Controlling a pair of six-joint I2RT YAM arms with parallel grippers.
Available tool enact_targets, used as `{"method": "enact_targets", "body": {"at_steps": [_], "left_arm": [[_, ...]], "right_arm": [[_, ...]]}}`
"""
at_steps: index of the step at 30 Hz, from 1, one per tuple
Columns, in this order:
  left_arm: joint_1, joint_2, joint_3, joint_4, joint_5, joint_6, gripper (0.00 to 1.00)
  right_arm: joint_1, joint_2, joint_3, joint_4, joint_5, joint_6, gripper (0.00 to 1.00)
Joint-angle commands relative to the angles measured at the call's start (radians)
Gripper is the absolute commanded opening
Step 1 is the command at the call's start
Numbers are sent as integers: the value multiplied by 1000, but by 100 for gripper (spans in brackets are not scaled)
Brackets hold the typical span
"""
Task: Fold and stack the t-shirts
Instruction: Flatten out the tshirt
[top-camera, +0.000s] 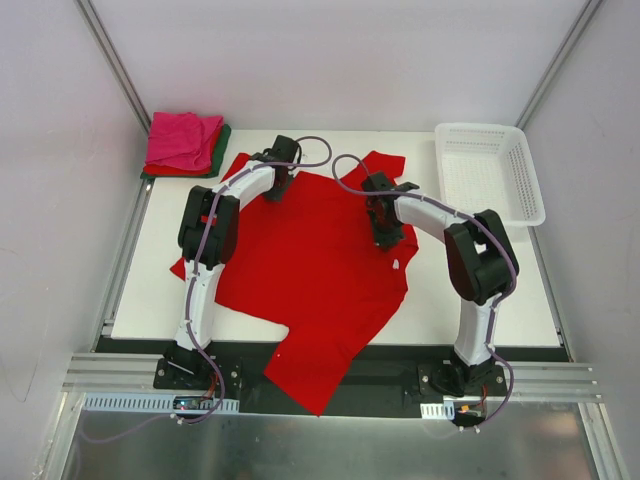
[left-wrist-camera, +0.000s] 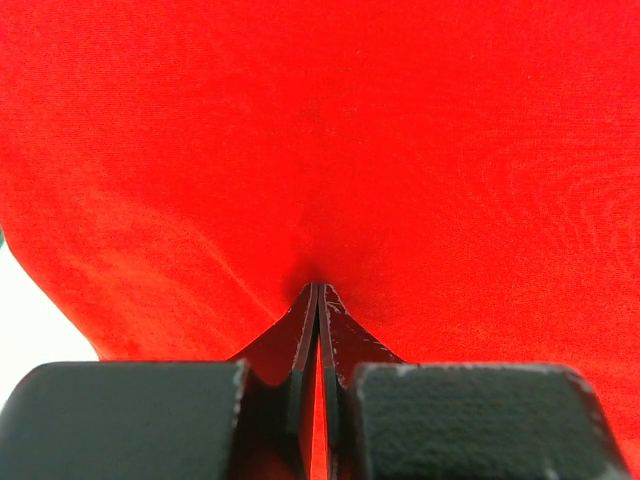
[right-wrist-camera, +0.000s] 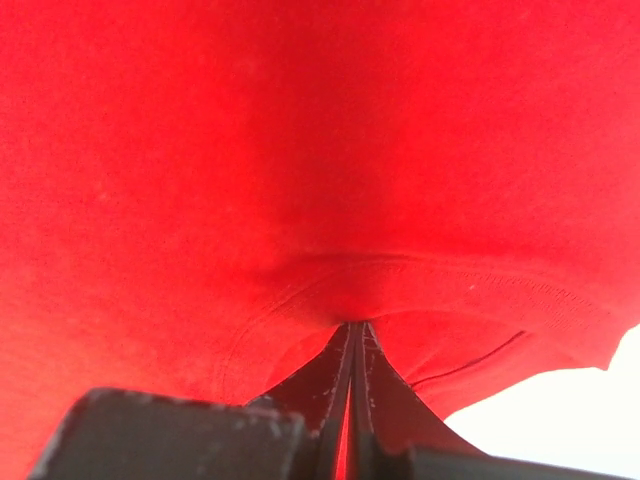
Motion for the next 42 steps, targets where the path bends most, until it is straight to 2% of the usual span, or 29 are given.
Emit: {"method": "enact_targets", "body": {"at_steps": [1,19,36,40,42], "left_arm": [[16,32,3,-105,55,-34,0],[15,59,67,-131,75,-37,0],[-4,67,164,-182,156,-96,0],[-11,67,172,-186,173,-106,0],[-13,56,170,-186,165,-114,0]], "right_arm": [[-19,18,52,-39,-9,-19,1],[-68,136,207,-105,23,-30,1],[-203,205,367,-174,33,-67,1],[-228,196,376,-186,29,-68,1],[-228,155,321,-146,33,-64,1]]}}
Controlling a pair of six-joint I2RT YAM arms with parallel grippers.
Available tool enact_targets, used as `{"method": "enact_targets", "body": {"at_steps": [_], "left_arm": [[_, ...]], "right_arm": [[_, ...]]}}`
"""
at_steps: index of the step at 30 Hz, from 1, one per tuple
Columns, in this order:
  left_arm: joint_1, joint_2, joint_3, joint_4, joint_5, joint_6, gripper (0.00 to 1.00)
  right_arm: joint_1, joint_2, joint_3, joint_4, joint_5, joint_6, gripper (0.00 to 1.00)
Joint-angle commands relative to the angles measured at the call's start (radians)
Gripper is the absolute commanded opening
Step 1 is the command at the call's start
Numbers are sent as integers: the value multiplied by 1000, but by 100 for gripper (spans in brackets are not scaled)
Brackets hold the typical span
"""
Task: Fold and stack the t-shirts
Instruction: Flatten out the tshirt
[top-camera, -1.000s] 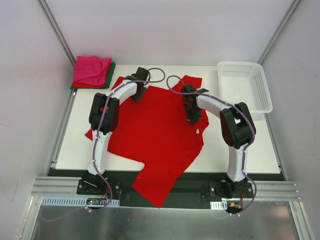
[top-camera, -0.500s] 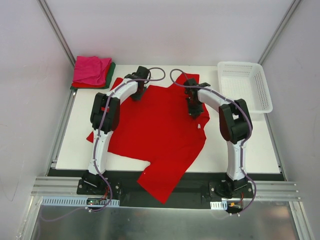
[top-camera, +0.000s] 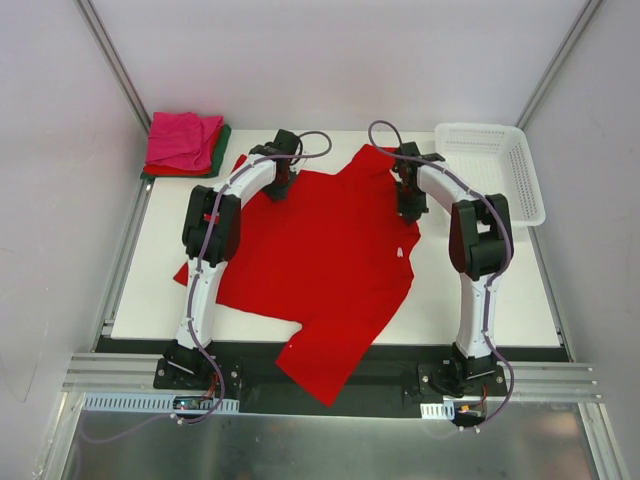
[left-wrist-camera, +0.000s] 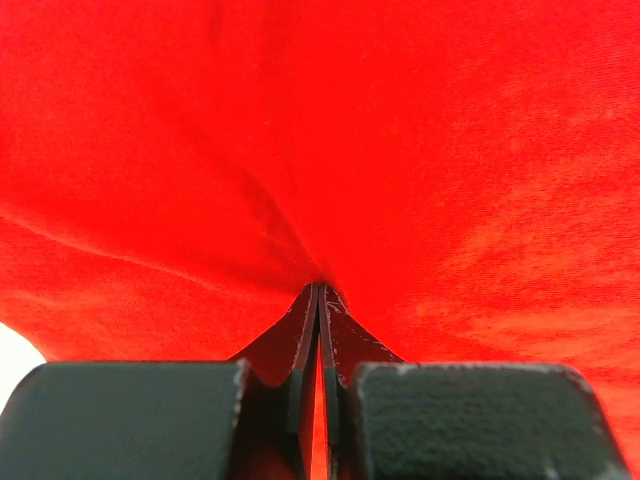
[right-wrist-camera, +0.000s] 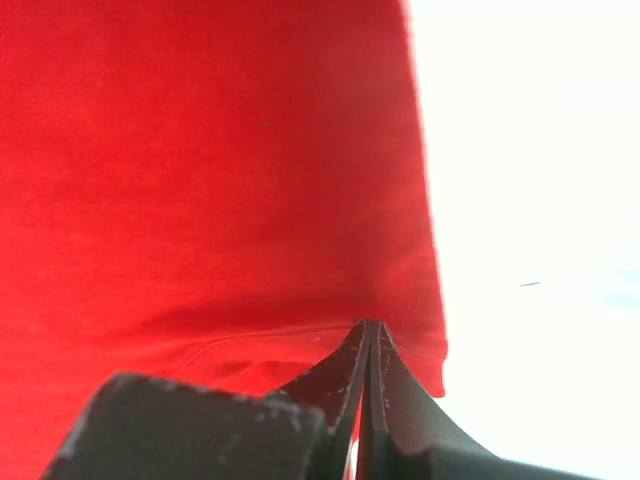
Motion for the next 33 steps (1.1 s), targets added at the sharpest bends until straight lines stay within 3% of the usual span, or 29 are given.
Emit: {"method": "enact_targets", "body": {"at_steps": [1,4,13,18,21,33], "left_arm": [[-11,0,30,-41,42,-38,0],[-11,-15,35,-39,43,-36,0],[-11,-18,36,-41,-18,-16,0],[-9,-12,35,-41,-52,-7,0],[3,-10,42,-41,-43,-7,0],[90,-4,64,-41,-18,-6,0]], "right_arm": [[2,-96,-34,0,18,-8,1],[12,-185,-73,23,16,-8,1],[93,-356,-179,190,-182,-37,1],[102,-281,-178,218,-367,-13,1],[117,-235,-208,251,-398,-1,1],[167,-77,-180,229,-369,-14,1]]}}
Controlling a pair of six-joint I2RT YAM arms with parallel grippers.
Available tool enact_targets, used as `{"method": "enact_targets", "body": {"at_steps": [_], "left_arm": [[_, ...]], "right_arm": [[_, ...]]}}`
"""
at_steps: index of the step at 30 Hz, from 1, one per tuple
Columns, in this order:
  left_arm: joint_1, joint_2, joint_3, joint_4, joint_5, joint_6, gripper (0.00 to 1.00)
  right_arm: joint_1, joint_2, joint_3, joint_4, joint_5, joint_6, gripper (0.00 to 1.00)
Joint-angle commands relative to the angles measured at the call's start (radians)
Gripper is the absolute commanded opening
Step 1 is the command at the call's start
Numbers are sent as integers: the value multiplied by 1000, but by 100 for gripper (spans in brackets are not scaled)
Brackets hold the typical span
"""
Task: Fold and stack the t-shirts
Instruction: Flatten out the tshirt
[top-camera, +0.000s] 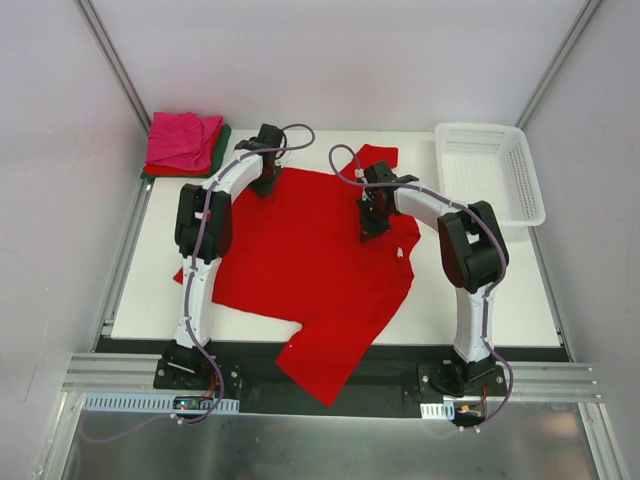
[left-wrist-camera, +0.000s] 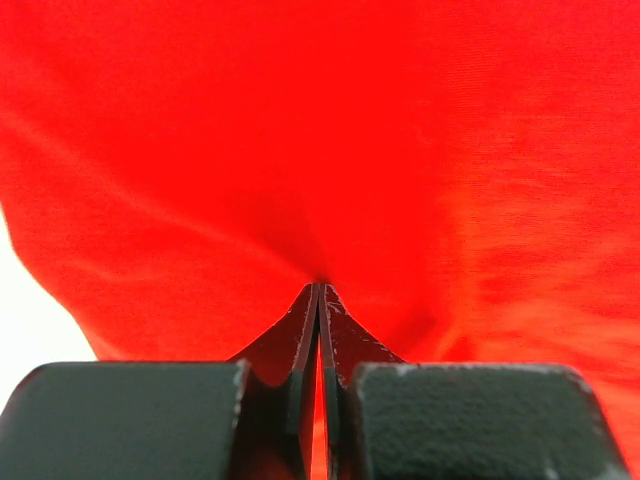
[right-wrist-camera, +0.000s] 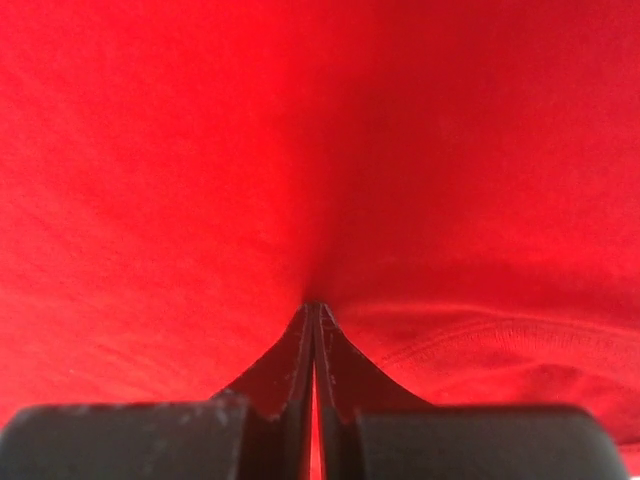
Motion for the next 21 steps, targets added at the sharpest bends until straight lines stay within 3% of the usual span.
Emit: {"method": "enact_targets", "body": {"at_steps": [1,11,21], "left_arm": [[24,-5,45,-21,2,15,0],[26,24,84,-21,-6,28,0],[40,16,70,-21,-19,31,0]], "right_arm": [[9,40,69,-52,17,-16,1],[12,133,203,-207,239,-76,1],[-28,211,293,-287,281,-85,1]]}}
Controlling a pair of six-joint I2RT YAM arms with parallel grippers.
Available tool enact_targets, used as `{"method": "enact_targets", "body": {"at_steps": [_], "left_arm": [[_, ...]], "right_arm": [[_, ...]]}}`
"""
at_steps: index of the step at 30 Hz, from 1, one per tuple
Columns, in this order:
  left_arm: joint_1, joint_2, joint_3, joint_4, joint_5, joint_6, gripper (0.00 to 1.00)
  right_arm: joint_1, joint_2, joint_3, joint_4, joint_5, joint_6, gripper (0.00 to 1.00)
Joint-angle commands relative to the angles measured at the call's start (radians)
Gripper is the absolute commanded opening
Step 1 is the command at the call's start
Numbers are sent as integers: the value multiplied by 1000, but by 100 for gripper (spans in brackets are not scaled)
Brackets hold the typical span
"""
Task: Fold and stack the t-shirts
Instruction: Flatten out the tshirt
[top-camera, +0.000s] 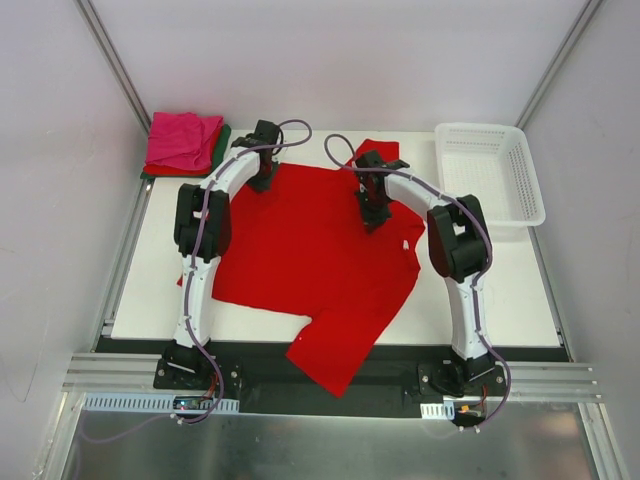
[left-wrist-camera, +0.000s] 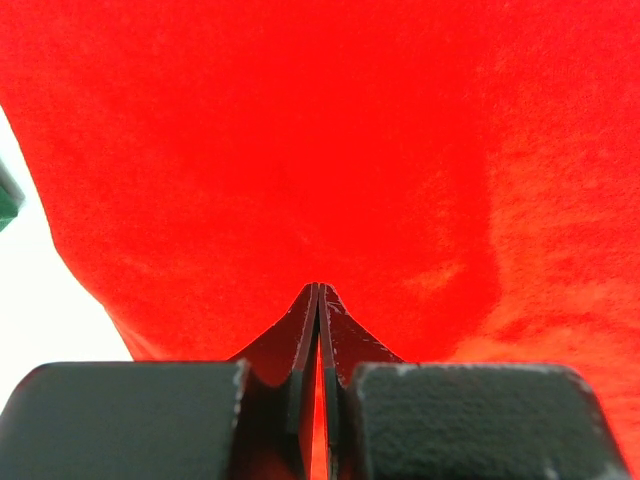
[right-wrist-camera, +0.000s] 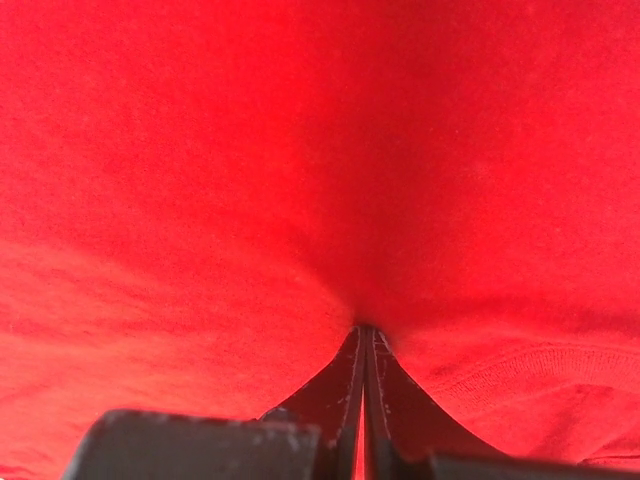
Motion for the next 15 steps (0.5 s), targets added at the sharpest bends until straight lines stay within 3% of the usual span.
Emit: {"method": "enact_targets", "body": {"at_steps": [1,5,15], "left_arm": [[8,0,24,-18,-15,9,0],[9,-1,14,-18,-19,8,0],[23,-57,-41,-18,-19,-17,0]], "right_arm": [[-47,65,44,-82,102,-27,1],[-87,71,65,-95,57,-22,1],[-95,58,101,-138,113,-27,1]]}}
